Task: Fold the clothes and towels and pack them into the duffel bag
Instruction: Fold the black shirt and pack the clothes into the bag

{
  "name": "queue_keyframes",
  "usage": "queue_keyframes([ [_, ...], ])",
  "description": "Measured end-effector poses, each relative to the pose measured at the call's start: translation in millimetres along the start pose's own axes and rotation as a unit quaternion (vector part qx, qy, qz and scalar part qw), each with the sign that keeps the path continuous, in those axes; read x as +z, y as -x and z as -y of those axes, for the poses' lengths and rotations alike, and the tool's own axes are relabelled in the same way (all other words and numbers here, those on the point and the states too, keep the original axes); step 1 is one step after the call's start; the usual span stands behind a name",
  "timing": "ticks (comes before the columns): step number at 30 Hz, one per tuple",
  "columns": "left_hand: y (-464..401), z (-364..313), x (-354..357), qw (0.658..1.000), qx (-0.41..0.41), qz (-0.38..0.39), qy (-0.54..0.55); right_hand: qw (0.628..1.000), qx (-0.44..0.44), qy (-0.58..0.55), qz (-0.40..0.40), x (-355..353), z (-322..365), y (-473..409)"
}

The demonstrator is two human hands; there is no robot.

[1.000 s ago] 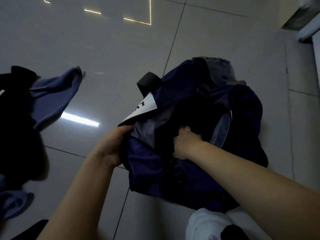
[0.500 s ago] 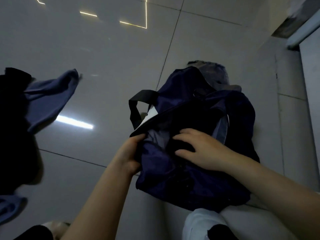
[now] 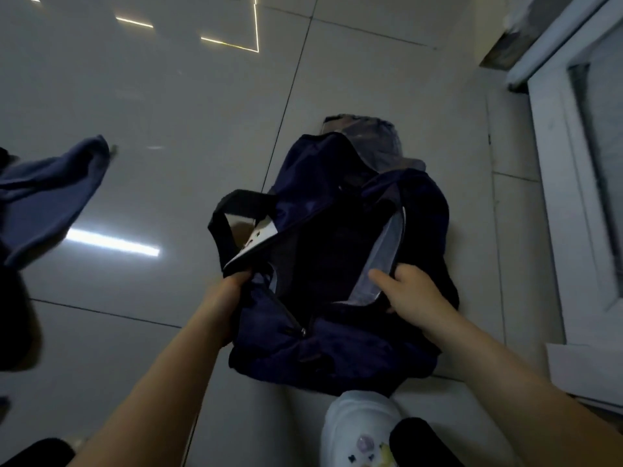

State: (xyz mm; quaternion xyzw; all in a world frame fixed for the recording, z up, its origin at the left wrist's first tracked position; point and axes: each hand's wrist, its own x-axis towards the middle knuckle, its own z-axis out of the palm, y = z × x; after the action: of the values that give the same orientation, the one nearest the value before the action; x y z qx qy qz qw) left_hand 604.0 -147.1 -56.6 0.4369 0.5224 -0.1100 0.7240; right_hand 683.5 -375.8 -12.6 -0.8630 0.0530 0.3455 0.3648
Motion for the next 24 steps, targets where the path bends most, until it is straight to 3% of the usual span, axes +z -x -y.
queue_keyframes([
  [5,34.6,-42.0,-10.4,0.966,0.132,0.142,-0.173,0.986,-0.042,-0.162,0.005,-43.8,7.2,11.9],
  [7,39.8,-57.0,0.2,0.953,0.182,0.124,-0.210,0.965,-0.030,-0.228,-0.122,-59.2,-6.5,-5.4],
  [9,35.9,-64.7,13.5,0.947,0.206,0.109,-0.220,0.959,0.012,-0.181,-0.216,-64.7,-26.5,-25.2],
  [12,21.0,-53.6,28.9,0.944,0.207,0.080,-0.245,0.962,0.096,-0.219,-0.135,-45.4,-55.3,-43.8],
  [14,10.1,-35.9,36.9,0.942,0.197,0.086,-0.258,0.959,0.103,-0.244,-0.104,-31.4,-63.8,-45.4],
  [20,-22.9,-5.6,67.5,0.919,0.216,0.101,-0.315,0.946,0.088,-0.243,-0.196,-52.4,-85.7,-57.4],
  [24,-34.6,-10.3,130.9,0.901,0.220,0.184,-0.325,0.922,0.077,-0.283,-0.253,-91.4,-107.0,-51.7],
])
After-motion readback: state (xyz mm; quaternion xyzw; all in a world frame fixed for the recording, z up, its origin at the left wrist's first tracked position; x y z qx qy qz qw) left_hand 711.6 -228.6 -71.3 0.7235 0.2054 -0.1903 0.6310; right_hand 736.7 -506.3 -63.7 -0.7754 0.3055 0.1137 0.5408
